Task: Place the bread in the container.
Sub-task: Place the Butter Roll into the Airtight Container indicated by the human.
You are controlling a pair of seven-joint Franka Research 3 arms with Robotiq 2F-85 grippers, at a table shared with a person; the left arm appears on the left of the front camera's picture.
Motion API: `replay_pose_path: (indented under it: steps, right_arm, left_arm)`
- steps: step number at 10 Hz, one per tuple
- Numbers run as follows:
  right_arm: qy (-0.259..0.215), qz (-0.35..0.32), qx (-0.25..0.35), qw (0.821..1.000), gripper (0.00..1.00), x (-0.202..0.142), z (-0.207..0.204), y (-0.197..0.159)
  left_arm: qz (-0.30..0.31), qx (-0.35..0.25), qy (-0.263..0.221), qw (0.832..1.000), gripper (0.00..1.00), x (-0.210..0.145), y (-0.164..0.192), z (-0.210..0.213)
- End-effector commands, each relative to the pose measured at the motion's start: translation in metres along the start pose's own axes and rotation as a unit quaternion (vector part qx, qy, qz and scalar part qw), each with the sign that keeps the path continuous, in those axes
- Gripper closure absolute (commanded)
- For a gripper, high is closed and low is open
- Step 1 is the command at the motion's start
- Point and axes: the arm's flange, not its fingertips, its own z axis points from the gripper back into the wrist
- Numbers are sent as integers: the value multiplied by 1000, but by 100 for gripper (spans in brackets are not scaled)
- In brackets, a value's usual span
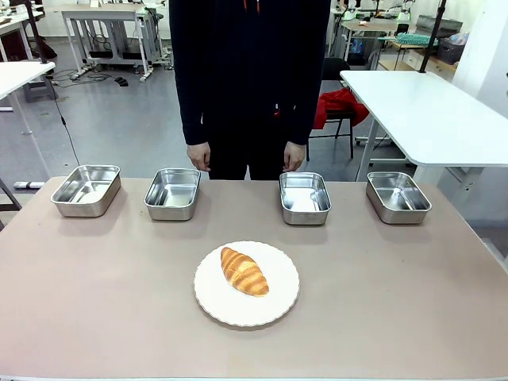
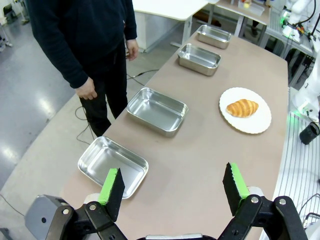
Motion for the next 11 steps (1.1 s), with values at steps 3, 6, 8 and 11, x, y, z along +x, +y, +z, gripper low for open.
replay_pose_path:
  steps: [3,6,8,11]
  right_arm:
    - [-1,4,0,1000,0,2,0,1]
    - [-1,4,0,1000,0,2,0,1]
    - [-1,4,0,1000,0,2,0,1]
    - [-1,4,0,1000,0,2,0,1]
  left_arm:
    - [-5,1,-1,1000,0,0,-1,-1]
    - [-5,1,-1,1000,0,0,-1,-1]
    - [-5,1,-1,1000,0,0,-1,-1]
    - [-5,1,-1,1000,0,0,-1,-1]
